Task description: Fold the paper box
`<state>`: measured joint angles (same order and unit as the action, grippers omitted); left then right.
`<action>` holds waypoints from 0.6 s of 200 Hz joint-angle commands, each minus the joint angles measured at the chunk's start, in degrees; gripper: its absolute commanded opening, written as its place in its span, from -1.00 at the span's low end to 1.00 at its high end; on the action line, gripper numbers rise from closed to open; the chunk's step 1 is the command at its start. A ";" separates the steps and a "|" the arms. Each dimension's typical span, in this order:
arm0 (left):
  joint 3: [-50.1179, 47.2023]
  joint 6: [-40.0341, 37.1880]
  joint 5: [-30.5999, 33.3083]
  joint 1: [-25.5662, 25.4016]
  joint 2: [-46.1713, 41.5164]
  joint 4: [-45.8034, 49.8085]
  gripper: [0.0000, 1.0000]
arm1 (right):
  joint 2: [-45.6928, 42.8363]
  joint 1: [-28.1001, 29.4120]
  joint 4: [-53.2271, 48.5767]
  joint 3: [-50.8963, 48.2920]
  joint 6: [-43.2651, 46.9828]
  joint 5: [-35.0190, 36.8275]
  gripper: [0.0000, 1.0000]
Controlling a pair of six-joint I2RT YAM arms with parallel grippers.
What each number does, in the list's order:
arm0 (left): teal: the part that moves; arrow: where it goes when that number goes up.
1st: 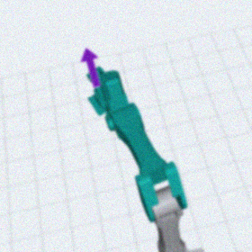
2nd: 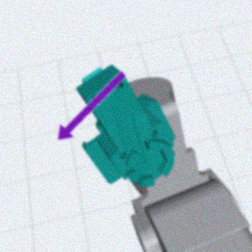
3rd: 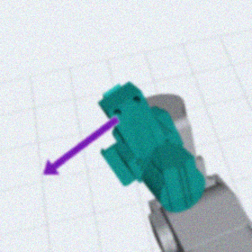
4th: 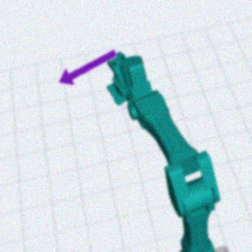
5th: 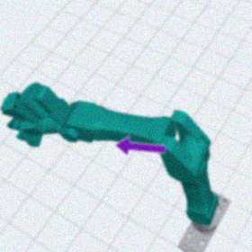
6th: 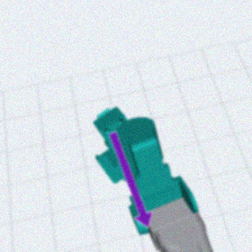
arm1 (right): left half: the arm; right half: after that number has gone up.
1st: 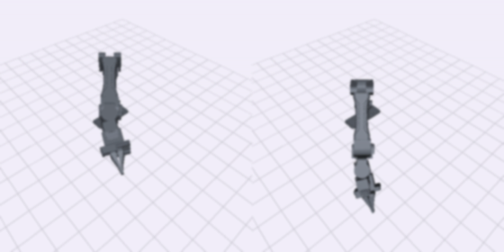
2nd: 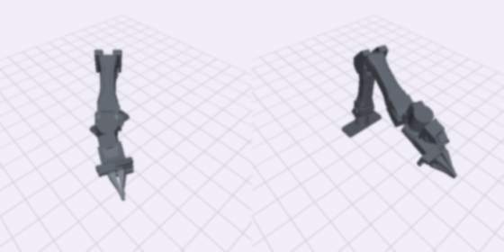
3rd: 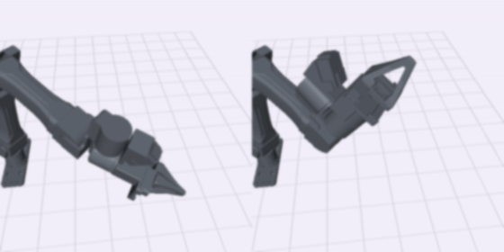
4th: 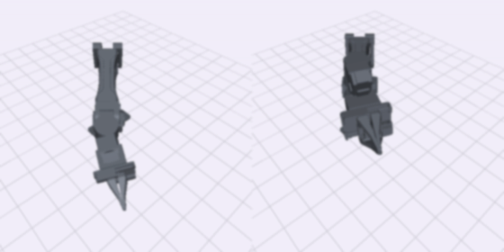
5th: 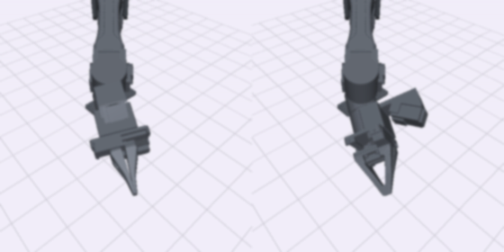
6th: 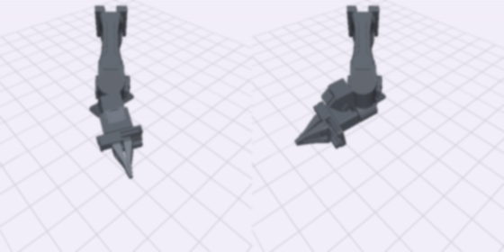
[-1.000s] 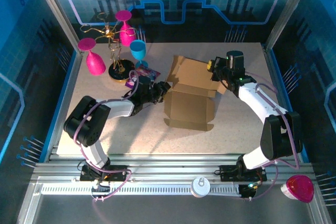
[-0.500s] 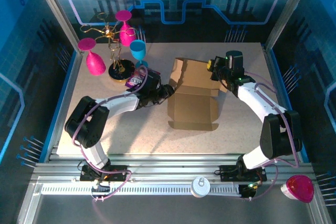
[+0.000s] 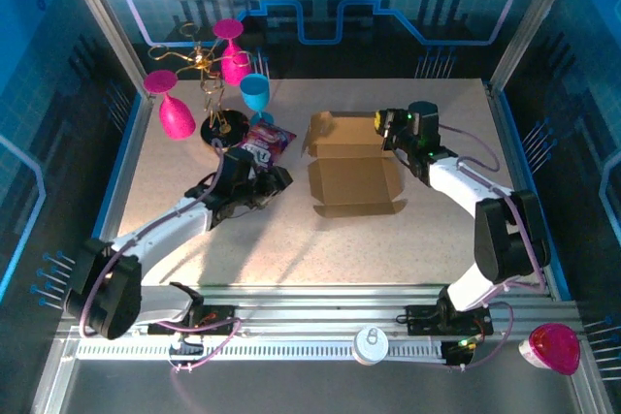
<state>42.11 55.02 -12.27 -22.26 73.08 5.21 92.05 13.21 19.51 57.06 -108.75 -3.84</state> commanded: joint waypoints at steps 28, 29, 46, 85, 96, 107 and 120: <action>10.50 -13.94 -5.39 3.64 2.05 9.09 0.12 | 1.14 2.00 4.57 -1.30 2.40 0.19 -1.00; 11.09 -14.45 -5.39 3.59 2.28 9.58 0.11 | 1.14 2.00 4.57 -1.30 2.40 0.19 -1.00; 19.33 -24.25 -2.88 1.70 6.85 16.54 0.12 | 1.63 2.03 3.26 -0.64 2.75 -0.76 -1.00; 31.14 -38.01 6.19 -3.50 15.14 22.83 0.22 | 1.96 2.09 1.76 -0.11 3.15 -1.55 -1.00; 32.63 -39.55 7.74 -4.22 16.71 22.17 0.22 | 1.97 2.17 1.76 -0.05 3.28 -1.71 -1.00; 33.98 -40.07 9.09 -4.52 18.15 21.90 0.23 | 2.15 2.18 1.84 -0.02 3.59 -1.88 -1.00; 35.36 -39.23 10.92 -4.55 19.48 22.18 0.23 | 1.89 2.38 2.05 -0.18 4.94 -2.14 -1.00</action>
<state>74.26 20.75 -7.16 -26.74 89.93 23.66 93.36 14.74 21.02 56.07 -106.32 -5.13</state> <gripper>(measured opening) 0.615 0.052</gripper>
